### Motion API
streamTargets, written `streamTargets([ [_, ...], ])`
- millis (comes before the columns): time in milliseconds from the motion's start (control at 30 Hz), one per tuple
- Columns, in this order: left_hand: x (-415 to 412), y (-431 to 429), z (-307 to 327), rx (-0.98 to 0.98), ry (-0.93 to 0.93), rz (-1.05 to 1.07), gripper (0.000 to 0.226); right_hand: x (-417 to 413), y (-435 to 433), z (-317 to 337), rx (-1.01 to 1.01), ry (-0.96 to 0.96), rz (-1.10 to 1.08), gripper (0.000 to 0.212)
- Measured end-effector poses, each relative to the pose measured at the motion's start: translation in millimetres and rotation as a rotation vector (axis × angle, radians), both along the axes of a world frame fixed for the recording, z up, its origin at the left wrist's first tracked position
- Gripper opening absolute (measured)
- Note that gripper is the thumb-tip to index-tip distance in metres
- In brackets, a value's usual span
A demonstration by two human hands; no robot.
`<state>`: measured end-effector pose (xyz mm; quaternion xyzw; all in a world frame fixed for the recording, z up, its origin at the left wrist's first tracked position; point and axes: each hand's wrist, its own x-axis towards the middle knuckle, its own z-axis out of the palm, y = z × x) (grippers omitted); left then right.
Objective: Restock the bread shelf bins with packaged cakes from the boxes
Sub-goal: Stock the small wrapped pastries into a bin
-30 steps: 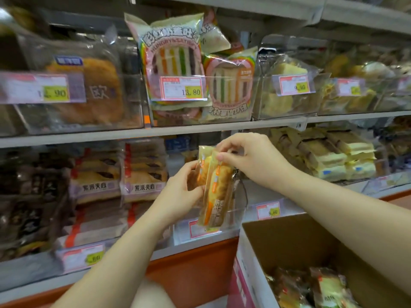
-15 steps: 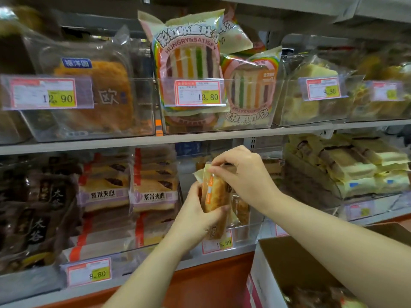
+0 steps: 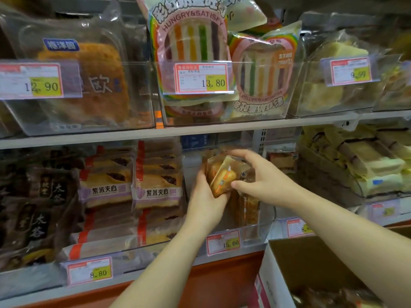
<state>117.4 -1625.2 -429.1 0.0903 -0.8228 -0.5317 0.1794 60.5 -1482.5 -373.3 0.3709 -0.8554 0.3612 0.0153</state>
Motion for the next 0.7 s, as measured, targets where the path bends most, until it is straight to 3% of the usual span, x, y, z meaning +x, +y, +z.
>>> streamTargets([
  [133, -22, 3, -17, 0.020, 0.010, 0.109, 0.077, -14, 18, -17, 0.012, -0.015, -0.101, 0.070],
  [367, -69, -3, -39, 0.178, 0.034, 0.265, 0.066, -36, 34, -45, 0.261, 0.049, -0.096, 0.059],
  [533, -105, -9, -55, 0.236, 0.027, 0.238, 0.063, -40, 36, -51, 0.355, 0.151, -0.099, 0.039],
  [700, -144, -25, -88, 0.275, -0.051, 0.054, 0.029, -47, 39, -57, 0.310, 0.176, -0.060, 0.037],
])
